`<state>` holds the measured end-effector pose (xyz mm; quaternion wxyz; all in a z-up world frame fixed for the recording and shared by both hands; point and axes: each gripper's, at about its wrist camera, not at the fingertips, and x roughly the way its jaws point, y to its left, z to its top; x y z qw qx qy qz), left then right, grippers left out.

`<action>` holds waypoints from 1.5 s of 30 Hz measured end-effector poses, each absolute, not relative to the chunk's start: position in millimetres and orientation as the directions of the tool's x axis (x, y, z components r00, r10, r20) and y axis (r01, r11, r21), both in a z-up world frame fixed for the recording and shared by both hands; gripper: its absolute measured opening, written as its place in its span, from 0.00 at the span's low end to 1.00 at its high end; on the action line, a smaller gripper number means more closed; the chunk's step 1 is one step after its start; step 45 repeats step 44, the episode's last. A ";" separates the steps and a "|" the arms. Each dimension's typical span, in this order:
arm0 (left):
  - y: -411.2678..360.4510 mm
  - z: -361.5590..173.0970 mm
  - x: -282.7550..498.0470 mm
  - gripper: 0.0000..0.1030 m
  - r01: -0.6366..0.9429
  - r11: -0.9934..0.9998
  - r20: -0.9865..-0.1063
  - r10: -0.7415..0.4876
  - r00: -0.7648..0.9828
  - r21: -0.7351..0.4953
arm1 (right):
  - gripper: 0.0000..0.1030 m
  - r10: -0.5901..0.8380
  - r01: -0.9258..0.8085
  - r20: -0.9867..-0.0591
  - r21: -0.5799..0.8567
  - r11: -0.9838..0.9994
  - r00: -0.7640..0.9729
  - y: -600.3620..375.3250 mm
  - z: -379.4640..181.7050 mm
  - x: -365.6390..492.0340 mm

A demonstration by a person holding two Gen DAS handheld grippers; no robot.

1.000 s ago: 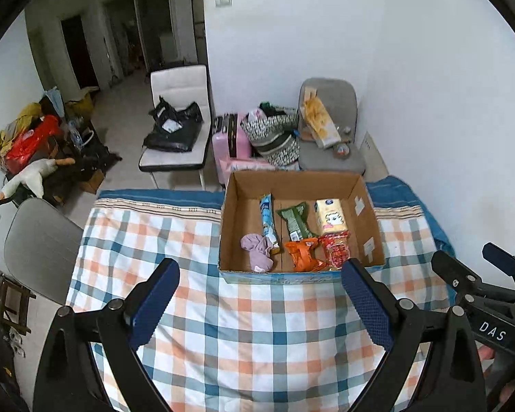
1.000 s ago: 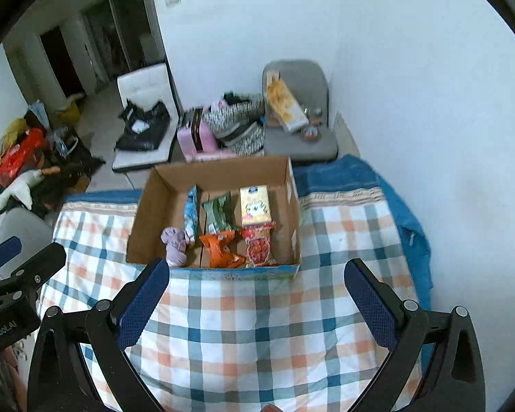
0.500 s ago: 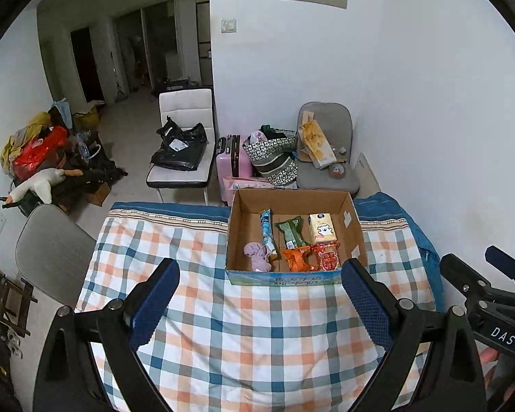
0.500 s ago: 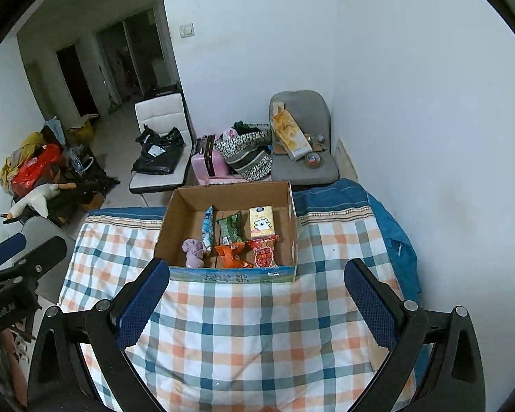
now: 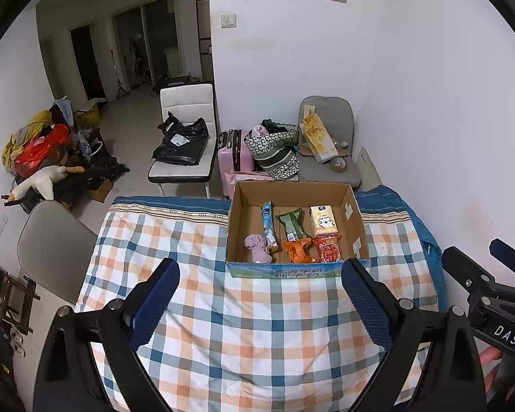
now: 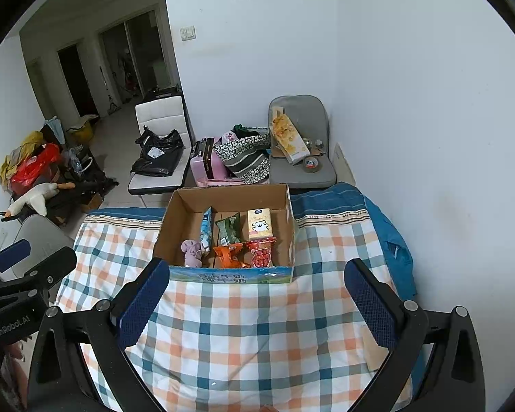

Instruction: Organize soft objects

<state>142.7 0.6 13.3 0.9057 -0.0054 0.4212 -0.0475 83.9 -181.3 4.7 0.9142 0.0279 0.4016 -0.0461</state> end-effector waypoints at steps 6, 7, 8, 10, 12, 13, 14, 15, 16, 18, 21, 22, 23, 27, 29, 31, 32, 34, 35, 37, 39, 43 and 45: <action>2.3 13.3 142.7 0.94 0.087 0.995 -0.762 -0.095 0.640 -0.051 | 1.00 -0.055 0.098 -0.732 0.016 0.995 0.679 -179.7 4.8 83.1; 2.8 13.6 142.4 0.94 0.087 0.995 -0.761 -0.095 0.642 -0.051 | 1.00 -0.053 0.096 -0.731 0.017 0.995 0.680 -179.4 4.9 82.8; 2.7 13.4 143.0 0.94 0.090 0.995 -0.761 -0.097 0.641 -0.051 | 1.00 -0.051 0.095 -0.731 0.019 0.995 0.680 -179.7 4.7 82.4; 3.5 13.8 143.5 0.94 0.088 0.995 -0.759 -0.096 0.644 -0.052 | 1.00 -0.048 0.089 -0.731 0.018 0.996 0.681 -178.7 4.8 82.6; 2.8 16.7 143.9 0.94 0.083 0.995 -0.758 -0.091 0.646 -0.049 | 1.00 -0.050 0.092 -0.729 0.018 0.996 0.683 -178.5 5.0 82.5; 3.0 16.9 144.2 0.94 0.084 0.995 -0.756 -0.092 0.648 -0.049 | 1.00 -0.051 0.092 -0.730 0.017 0.996 0.682 -178.1 4.9 82.7; 2.6 17.7 144.0 0.94 0.082 0.995 -0.756 -0.091 0.649 -0.049 | 1.00 -0.051 0.093 -0.729 0.017 0.996 0.683 -178.1 4.9 82.5; 2.6 17.6 143.9 0.94 0.082 0.995 -0.756 -0.092 0.649 -0.050 | 1.00 -0.050 0.092 -0.727 0.018 0.996 0.685 -178.6 5.9 82.6; 2.8 17.8 144.3 0.94 0.082 0.995 -0.755 -0.092 0.650 -0.051 | 1.00 -0.051 0.092 -0.725 0.017 0.996 0.687 -178.9 6.6 82.8; 2.6 17.3 143.6 0.94 0.082 0.995 -0.756 -0.091 0.649 -0.050 | 1.00 -0.052 0.091 -0.721 0.015 0.996 0.691 -179.7 9.5 83.5; 3.0 17.5 144.4 0.94 0.080 0.996 -0.754 -0.091 0.650 -0.051 | 1.00 -0.053 0.088 -0.716 0.011 0.996 0.696 -179.6 12.9 83.8; 1.6 19.1 144.9 0.94 0.080 0.996 -0.754 -0.091 0.651 -0.051 | 1.00 -0.054 0.088 -0.714 0.011 0.996 0.698 -180.2 13.3 84.2; 1.8 18.8 144.2 0.94 0.080 0.996 -0.753 -0.090 0.652 -0.050 | 1.00 -0.053 0.087 -0.714 0.011 0.996 0.698 -181.1 13.3 85.0; 1.8 18.5 143.8 0.94 0.078 0.996 -0.753 -0.089 0.652 -0.049 | 1.00 -0.051 0.084 -0.715 0.011 0.996 0.698 -180.6 14.0 84.7; 1.8 18.2 143.5 0.94 0.077 0.996 -0.754 -0.089 0.651 -0.051 | 1.00 -0.051 0.086 -0.714 0.012 0.996 0.698 -180.6 14.8 84.9; 2.0 18.1 144.0 0.94 0.077 0.996 -0.753 -0.090 0.651 -0.052 | 1.00 -0.048 0.082 -0.716 0.013 0.997 0.696 -180.4 14.6 85.4; 2.1 17.8 143.2 0.94 0.079 0.995 -0.754 -0.091 0.650 -0.052 | 1.00 -0.048 0.081 -0.716 0.012 0.997 0.696 -179.9 15.4 85.7; 2.2 18.0 143.5 0.94 0.080 0.995 -0.753 -0.091 0.652 -0.051 | 1.00 -0.050 0.081 -0.716 0.009 0.997 0.697 -179.1 15.0 85.4; 2.3 17.7 143.0 0.94 0.080 0.996 -0.753 -0.090 0.651 -0.051 | 1.00 -0.049 0.082 -0.715 0.011 0.997 0.697 -178.9 15.1 85.2; 2.0 18.9 143.6 0.94 0.081 0.995 -0.752 -0.092 0.653 -0.051 | 1.00 -0.052 0.083 -0.712 0.009 0.997 0.701 -178.8 15.7 85.4; 1.5 20.1 144.5 0.94 0.081 0.995 -0.753 -0.091 0.652 -0.051 | 1.00 -0.048 0.080 -0.711 0.012 0.997 0.702 -178.9 16.1 85.6; 0.8 20.5 143.9 0.94 0.077 0.996 -0.750 -0.089 0.656 -0.051 | 1.00 -0.045 0.077 -0.710 0.013 0.997 0.702 -178.5 16.8 85.6; -0.8 22.5 145.3 0.94 0.077 0.996 -0.750 -0.088 0.656 -0.049 | 1.00 -0.047 0.078 -0.709 0.011 0.997 0.703 -178.2 16.9 85.7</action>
